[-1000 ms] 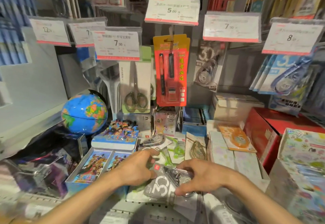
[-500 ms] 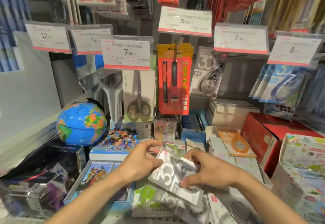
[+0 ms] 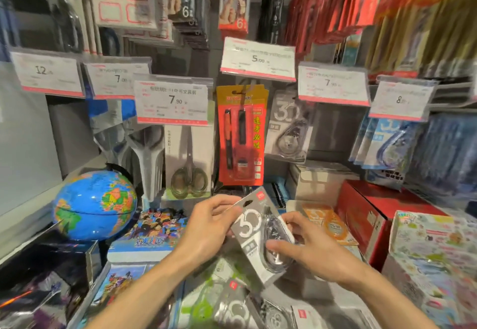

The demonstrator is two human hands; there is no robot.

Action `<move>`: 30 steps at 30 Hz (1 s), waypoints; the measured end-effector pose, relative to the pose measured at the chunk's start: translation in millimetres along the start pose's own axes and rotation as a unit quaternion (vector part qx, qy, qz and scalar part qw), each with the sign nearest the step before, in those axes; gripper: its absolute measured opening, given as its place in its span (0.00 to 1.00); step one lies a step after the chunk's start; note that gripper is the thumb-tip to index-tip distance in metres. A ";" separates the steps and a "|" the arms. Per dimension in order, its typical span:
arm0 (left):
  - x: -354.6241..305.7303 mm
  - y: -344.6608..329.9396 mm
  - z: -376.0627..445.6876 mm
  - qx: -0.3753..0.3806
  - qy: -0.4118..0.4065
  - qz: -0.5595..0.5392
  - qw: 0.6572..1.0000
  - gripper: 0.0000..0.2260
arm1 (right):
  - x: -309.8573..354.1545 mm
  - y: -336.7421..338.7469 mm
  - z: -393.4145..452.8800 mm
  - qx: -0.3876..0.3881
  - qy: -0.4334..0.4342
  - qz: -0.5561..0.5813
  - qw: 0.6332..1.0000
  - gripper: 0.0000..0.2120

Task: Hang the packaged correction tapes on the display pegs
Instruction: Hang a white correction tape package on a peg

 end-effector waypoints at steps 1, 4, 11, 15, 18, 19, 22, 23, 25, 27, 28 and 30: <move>-6.1 -3.3 1.1 -0.006 -0.018 0.006 1.000 0.05 | 3.1 7.4 0.2 0.006 0.008 0.009 1.000 0.17; -24.3 -18.2 3.1 -0.028 -0.046 0.009 0.998 0.05 | 8.0 32.1 3.2 0.013 0.046 0.019 0.999 0.13; -83.0 -73.4 -9.8 -0.059 -0.136 0.028 0.989 0.05 | 11.3 96.8 13.6 0.000 0.099 0.106 0.989 0.15; -122.0 -92.8 -14.7 -0.091 -0.203 0.062 0.973 0.05 | 23.3 125.2 16.5 -0.018 0.138 0.130 0.982 0.14; -140.6 -95.9 -14.2 -0.125 -0.227 0.064 0.964 0.15 | 37.0 135.2 15.4 -0.028 0.170 0.150 0.974 0.14; -145.1 -94.1 -14.1 -0.138 -0.234 0.073 0.960 0.20 | 41.4 136.4 14.4 -0.031 0.180 0.154 0.971 0.13; -158.1 -87.4 -20.5 -0.162 -0.271 0.096 0.944 0.24 | 52.7 137.1 11.2 -0.041 0.204 0.173 0.963 0.14; -163.1 -85.8 -24.3 -0.166 -0.286 0.103 0.938 0.24 | 55.7 137.5 11.1 -0.048 0.209 0.180 0.960 0.14; -172.5 -83.6 -30.0 -0.167 -0.313 0.114 0.928 0.25 | 61.6 137.2 11.7 -0.057 0.212 0.195 0.956 0.14; -178.4 -82.3 -30.8 -0.153 -0.324 0.121 0.926 0.26 | 68.0 135.7 13.8 -0.062 0.212 0.203 0.954 0.14; -179.7 -81.9 -30.6 -0.147 -0.324 0.124 0.926 0.27 | 71.0 134.5 15.3 -0.066 0.211 0.206 0.953 0.14; -179.3 -82.6 -28.8 -0.136 -0.315 0.136 0.929 0.29 | 77.4 131.5 19.1 -0.077 0.207 0.211 0.952 0.13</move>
Point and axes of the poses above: each hand's wrist, its own z-axis towards the middle knuckle, its own y-axis out of the back of the hand, x = y × z, the point moved 5 cm from there along z, towards the middle knuckle, and after that the axes turned 14 degrees about -x, right-handed, at the moved point
